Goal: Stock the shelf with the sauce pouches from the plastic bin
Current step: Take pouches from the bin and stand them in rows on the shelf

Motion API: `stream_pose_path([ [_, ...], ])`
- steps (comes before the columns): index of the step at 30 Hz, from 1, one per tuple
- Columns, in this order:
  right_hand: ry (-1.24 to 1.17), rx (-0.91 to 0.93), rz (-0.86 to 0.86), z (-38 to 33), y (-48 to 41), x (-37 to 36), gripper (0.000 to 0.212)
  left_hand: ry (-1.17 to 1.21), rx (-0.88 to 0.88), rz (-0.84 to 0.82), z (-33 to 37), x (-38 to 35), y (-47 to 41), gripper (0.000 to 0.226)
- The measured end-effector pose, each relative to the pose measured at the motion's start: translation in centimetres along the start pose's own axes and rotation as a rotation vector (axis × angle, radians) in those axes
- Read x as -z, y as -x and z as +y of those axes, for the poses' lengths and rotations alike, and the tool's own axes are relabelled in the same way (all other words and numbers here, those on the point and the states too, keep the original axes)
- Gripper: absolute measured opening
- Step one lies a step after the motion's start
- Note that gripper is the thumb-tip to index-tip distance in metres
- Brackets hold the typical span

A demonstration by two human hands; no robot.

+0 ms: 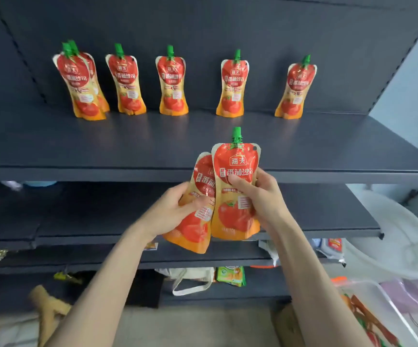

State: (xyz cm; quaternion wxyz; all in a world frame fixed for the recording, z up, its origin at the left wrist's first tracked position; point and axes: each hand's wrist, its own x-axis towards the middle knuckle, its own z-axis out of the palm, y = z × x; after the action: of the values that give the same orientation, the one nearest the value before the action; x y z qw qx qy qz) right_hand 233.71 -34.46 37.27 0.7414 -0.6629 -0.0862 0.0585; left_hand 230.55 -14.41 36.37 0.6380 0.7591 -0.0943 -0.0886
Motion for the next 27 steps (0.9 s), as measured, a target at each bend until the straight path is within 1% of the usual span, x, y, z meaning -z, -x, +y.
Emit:
stream_pose_path([
  [2,-0.036,0.002,-0.003,-0.5,-1.8,-1.5,0.02,0.018,-0.037,0.088,0.2,2.4,-0.2,0.042],
  [4,-0.063,0.017,-0.011,-1.1,-3.8,-2.9,0.019,0.058,-0.07,0.178,0.3,4.7,-0.7,0.038],
  [7,-0.028,0.057,-0.017,-1.6,-7.2,-5.0,0.014,0.088,-0.1,0.307,0.6,7.7,-2.1,0.034],
  [12,0.036,0.125,-0.024,-2.1,-14.1,-8.8,0.021,0.081,-0.117,0.445,0.9,13.1,-5.7,0.033],
  [18,-0.004,0.173,-0.062,-2.3,-20.5,-13.0,0.013,0.093,-0.174,0.612,0.2,19.2,-8.9,0.03],
  [20,-0.012,0.178,-0.064,-2.0,-22.0,-14.4,0.013,0.104,-0.177,0.638,-0.3,21.3,-9.7,0.032],
  [23,-0.021,0.178,-0.039,-1.3,-23.8,-16.5,0.011,0.104,-0.178,0.632,-0.8,24.1,-10.3,0.034],
  [27,0.01,0.212,-0.004,-0.6,-25.8,-19.5,0.014,0.083,-0.17,0.62,-1.4,28.0,-11.3,0.029],
])
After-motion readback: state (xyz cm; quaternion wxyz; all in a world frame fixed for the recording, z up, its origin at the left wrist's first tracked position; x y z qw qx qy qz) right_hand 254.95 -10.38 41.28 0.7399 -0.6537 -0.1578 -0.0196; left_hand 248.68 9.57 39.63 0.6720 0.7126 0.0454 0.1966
